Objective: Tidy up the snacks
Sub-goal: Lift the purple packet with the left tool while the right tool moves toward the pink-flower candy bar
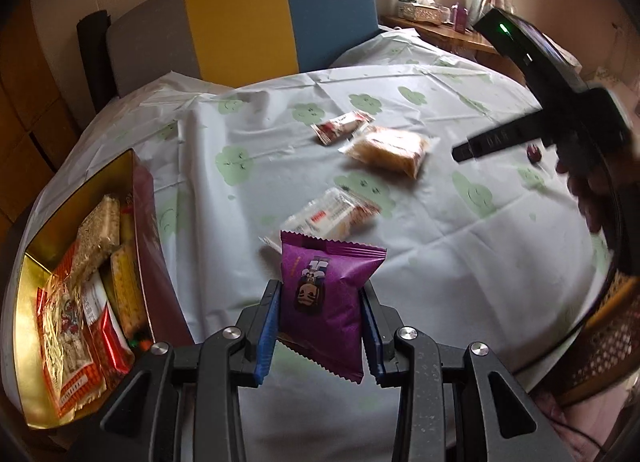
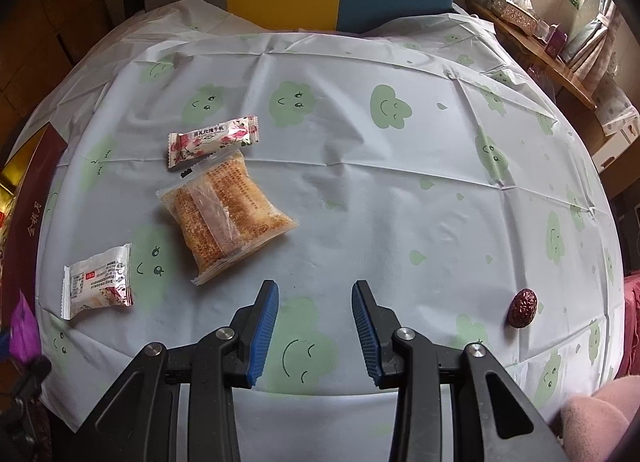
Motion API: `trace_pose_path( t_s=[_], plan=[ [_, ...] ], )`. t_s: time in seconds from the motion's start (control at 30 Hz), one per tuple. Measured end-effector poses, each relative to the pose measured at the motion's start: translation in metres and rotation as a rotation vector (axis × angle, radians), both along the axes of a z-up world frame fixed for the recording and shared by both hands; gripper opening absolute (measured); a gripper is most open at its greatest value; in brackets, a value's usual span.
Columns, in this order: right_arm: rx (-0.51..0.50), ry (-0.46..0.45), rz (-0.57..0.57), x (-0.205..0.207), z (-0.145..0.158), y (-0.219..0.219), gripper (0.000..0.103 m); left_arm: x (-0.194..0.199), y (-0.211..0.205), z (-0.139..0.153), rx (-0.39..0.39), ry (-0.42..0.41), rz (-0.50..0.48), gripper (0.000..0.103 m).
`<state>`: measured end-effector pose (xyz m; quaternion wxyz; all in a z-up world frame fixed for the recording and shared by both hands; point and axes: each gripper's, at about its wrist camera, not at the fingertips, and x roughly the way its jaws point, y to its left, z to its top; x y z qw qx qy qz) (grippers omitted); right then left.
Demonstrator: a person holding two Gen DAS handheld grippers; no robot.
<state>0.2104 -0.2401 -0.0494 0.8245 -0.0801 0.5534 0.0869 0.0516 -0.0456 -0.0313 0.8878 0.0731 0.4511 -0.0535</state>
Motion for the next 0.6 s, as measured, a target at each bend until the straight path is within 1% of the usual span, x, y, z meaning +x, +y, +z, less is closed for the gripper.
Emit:
trace_pose_path(
  t_s=[0.07, 0.23, 0.33, 0.5, 0.6],
  plan=[
    [0.006, 0.000, -0.006, 0.001, 0.000, -0.002, 0.039, -0.004, -0.002, -0.004, 0.012, 0.000, -0.006, 0.037],
    [0.026, -0.001, 0.005, 0.001, 0.001, 0.000, 0.039, -0.006, -0.002, -0.018, 0.014, 0.023, 0.000, 0.037],
    [0.032, 0.013, 0.001, 0.003, -0.002, 0.000, 0.039, -0.007, 0.001, -0.021, -0.008, 0.028, 0.009, 0.037],
    [0.043, 0.027, -0.017, 0.001, -0.004, -0.002, 0.039, -0.013, 0.005, -0.032, -0.012, 0.048, 0.006, 0.037],
    [0.058, 0.028, -0.017, 0.001, -0.004, -0.002, 0.039, -0.015, 0.007, -0.033, -0.024, 0.037, 0.000, 0.037]
  ],
)
